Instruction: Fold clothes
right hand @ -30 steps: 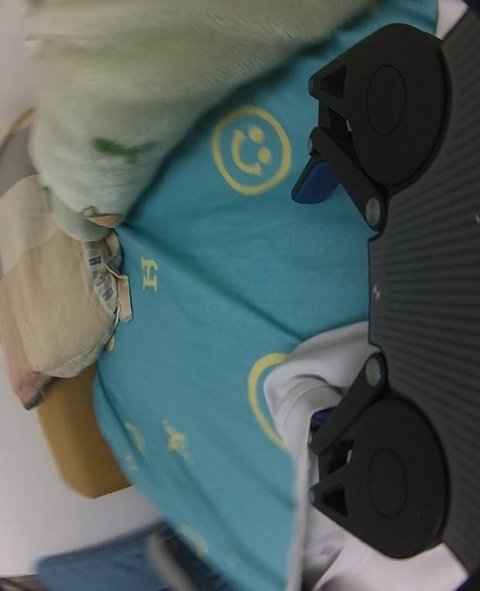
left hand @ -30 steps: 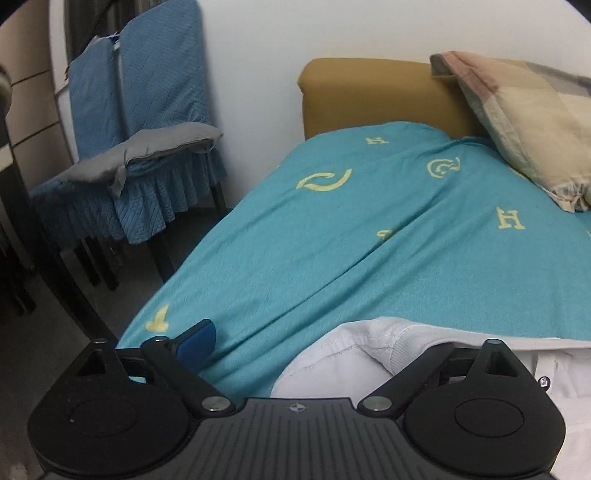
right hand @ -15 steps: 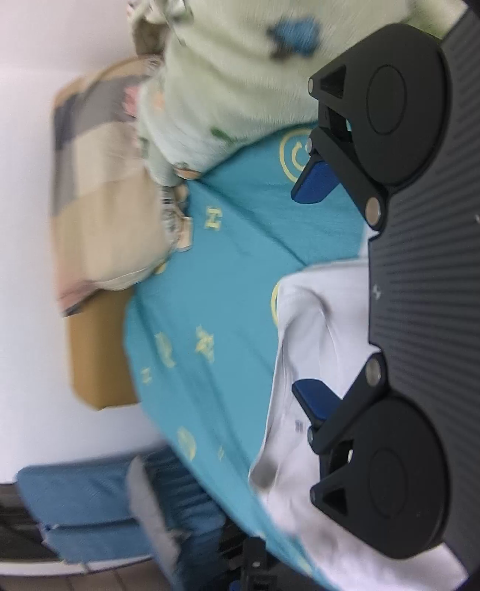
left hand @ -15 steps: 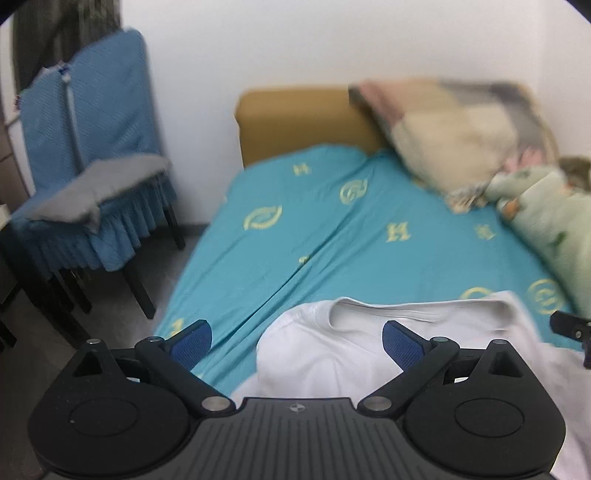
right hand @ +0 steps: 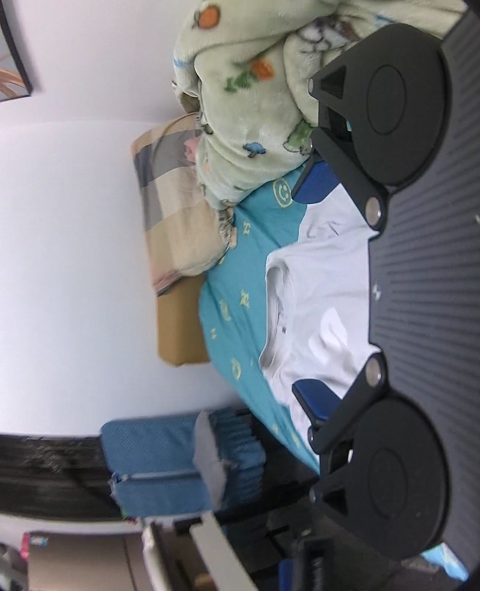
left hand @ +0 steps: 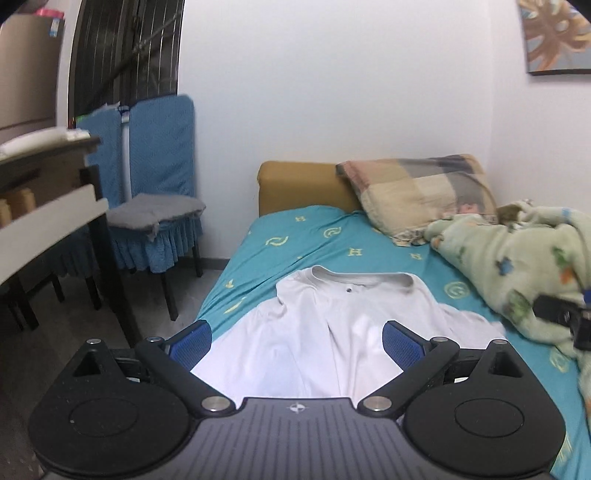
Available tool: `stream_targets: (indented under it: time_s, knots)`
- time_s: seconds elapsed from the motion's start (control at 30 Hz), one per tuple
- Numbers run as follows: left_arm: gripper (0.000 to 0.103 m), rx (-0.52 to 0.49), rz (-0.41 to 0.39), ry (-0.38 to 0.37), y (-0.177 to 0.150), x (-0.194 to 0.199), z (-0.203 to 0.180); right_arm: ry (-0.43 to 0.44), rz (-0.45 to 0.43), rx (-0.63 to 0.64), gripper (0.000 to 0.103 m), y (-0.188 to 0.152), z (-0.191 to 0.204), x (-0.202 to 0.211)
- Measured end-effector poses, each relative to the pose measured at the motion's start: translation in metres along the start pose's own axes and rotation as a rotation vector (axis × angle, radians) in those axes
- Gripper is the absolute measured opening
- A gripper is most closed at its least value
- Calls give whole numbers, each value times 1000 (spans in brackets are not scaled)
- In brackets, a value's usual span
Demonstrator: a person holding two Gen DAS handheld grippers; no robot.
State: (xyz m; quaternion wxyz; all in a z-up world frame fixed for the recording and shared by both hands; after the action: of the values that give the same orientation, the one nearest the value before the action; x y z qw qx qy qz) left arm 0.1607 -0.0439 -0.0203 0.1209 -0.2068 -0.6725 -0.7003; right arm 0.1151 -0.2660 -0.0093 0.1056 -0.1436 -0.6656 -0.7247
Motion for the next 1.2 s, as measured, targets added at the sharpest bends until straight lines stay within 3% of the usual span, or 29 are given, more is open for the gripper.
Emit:
stream_targets:
  time_s: [0.13, 0.27, 0.37, 0.63, 0.67, 0.7, 0.73, 0.87, 0.97, 1.2]
  knots:
    - [100, -10, -66, -26, -25, 51, 3, 33, -49, -42, 103, -18, 7, 44]
    - [100, -9, -121, -27, -51, 77, 10, 50, -51, -65, 103, -49, 8, 59]
    - [100, 12, -85, -27, -64, 74, 15, 47, -22, -74, 103, -60, 8, 59]
    - [100, 31, -30, -15, -78, 57, 22, 16, -56, -75, 102, -60, 11, 56]
    - [100, 35, -23, -15, -79, 56, 23, 12, -57, -71, 91, -60, 12, 57]
    - [100, 37, -15, -13, -80, 54, 23, 6, -54, -67, 73, -60, 12, 56]
    - [100, 37, -8, -9, -80, 50, 23, 2, -49, -65, 69, -60, 12, 56]
    - [100, 37, 11, 1, -81, 44, 23, 36, -44, -98, 72, -59, 9, 55]
    - [100, 45, 26, 3, -82, 41, 22, 51, -35, -116, 94, -58, 8, 55]
    - [100, 122, 92, -11, -85, 25, 31, 79, 4, -173, 93, -60, 5, 54]
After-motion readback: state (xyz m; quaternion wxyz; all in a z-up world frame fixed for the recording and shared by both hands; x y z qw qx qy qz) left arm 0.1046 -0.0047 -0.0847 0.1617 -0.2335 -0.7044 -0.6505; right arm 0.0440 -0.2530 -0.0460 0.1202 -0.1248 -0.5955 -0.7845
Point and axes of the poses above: each gripper's, at about its wrist camera, not at the fingertips, and x roughly against the way its jaws point, z to its left, y to its top, the point moved 2 cm from there along -x, roughly the way its jaws point
